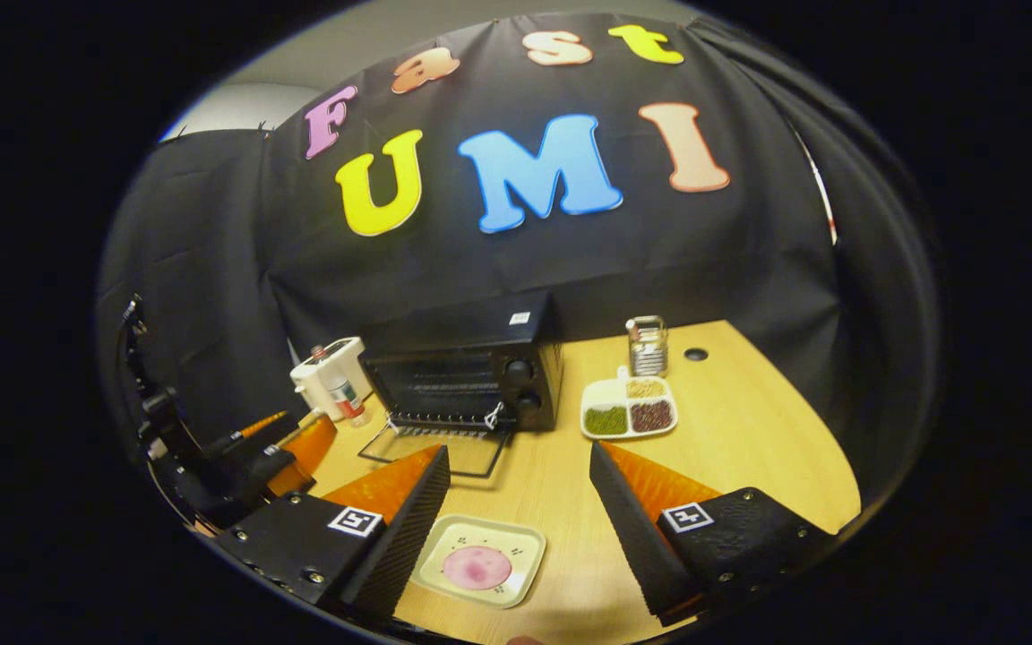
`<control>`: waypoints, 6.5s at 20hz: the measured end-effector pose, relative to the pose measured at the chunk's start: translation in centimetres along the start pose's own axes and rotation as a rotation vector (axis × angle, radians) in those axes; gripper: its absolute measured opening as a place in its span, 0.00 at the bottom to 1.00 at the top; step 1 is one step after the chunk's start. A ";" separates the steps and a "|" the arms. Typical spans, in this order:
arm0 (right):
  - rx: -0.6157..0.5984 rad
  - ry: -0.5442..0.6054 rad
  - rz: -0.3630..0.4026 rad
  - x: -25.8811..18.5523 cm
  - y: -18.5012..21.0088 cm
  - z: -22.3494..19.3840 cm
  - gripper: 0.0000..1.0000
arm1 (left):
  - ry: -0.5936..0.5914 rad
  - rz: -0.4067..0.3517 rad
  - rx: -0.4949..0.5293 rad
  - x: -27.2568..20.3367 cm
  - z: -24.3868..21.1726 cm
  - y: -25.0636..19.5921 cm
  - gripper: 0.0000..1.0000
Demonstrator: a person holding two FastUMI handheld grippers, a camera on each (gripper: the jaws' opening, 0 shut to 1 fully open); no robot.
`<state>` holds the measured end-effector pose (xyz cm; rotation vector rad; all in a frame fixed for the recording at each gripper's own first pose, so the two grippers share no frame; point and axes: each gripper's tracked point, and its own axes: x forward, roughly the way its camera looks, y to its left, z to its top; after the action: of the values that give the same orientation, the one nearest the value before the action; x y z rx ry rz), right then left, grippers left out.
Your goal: Open the electric oven with the left hand, put the food in, and close the electric oven.
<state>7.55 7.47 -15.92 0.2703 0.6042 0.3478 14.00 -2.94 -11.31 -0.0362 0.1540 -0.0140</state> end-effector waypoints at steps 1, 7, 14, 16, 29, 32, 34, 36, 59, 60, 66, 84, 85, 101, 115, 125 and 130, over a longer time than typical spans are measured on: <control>0.034 0.058 0.038 0.2 0.1 -1.1 0.99 | -0.026 0.019 0.007 -1.1 1.4 0.5 1.00; 0.273 0.398 0.210 0.9 1.3 -7.8 0.99 | -0.106 0.094 0.010 -6.5 6.6 2.0 1.00; 0.396 0.636 0.271 2.2 1.2 -13.0 0.97 | -0.141 0.248 -0.013 -13.1 7.8 4.8 1.00; 0.407 0.683 0.256 2.7 0.6 -14.3 0.97 | -0.133 0.289 -0.007 -15.0 7.2 5.6 1.00; 0.484 0.811 0.221 5.5 0.0 -18.0 0.78 | -0.113 0.382 0.007 -18.3 6.1 7.7 1.00; 0.455 0.817 0.148 6.1 -1.4 -19.2 0.69 | -0.113 0.374 0.004 -18.0 6.2 7.6 1.00; 0.486 0.813 0.151 6.2 -1.3 -19.0 0.26 | -0.104 0.367 0.009 -17.4 5.7 7.5 1.00; 0.491 0.817 0.149 6.2 -1.3 -19.1 0.25 | -0.100 0.361 0.007 -17.2 5.8 7.6 1.00; 0.726 0.724 0.195 7.1 4.1 -14.7 0.00 | -0.114 0.324 -0.013 -13.4 6.0 10.2 1.00; 0.762 0.707 0.189 7.5 4.9 -14.0 0.01 | -0.114 0.319 -0.016 -13.1 6.1 10.5 1.00; 0.854 0.601 0.116 10.9 7.5 -11.0 0.01 | -0.138 0.296 -0.023 -10.4 6.8 13.4 1.00; 1.296 0.337 -0.094 23.2 11.8 -5.3 0.01 | -0.133 0.234 -0.029 -1.2 5.8 24.1 1.00; 1.310 0.321 -0.103 23.8 11.8 -5.0 0.01 | -0.131 0.236 -0.030 -0.9 5.8 24.6 0.98; 1.469 0.124 -0.197 31.3 11.5 -1.0 0.01 | -0.068 0.331 -0.034 -1.4 3.3 30.9 1.00; 1.090 0.214 -0.036 23.7 11.5 -1.5 0.97 | -0.033 0.141 -0.027 1.5 2.3 19.9 1.00; 0.554 0.059 -0.049 14.6 5.5 0.4 0.97 | 0.070 -0.069 -0.035 3.3 -2.6 7.7 0.96; 0.363 -0.047 -0.092 10.2 2.6 2.1 0.97 | 0.157 -0.143 -0.054 4.1 -6.4 3.3 0.97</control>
<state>15.98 13.55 -18.52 0.5951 0.6298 0.1401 17.09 0.04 -18.34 -0.1000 0.3086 -0.1555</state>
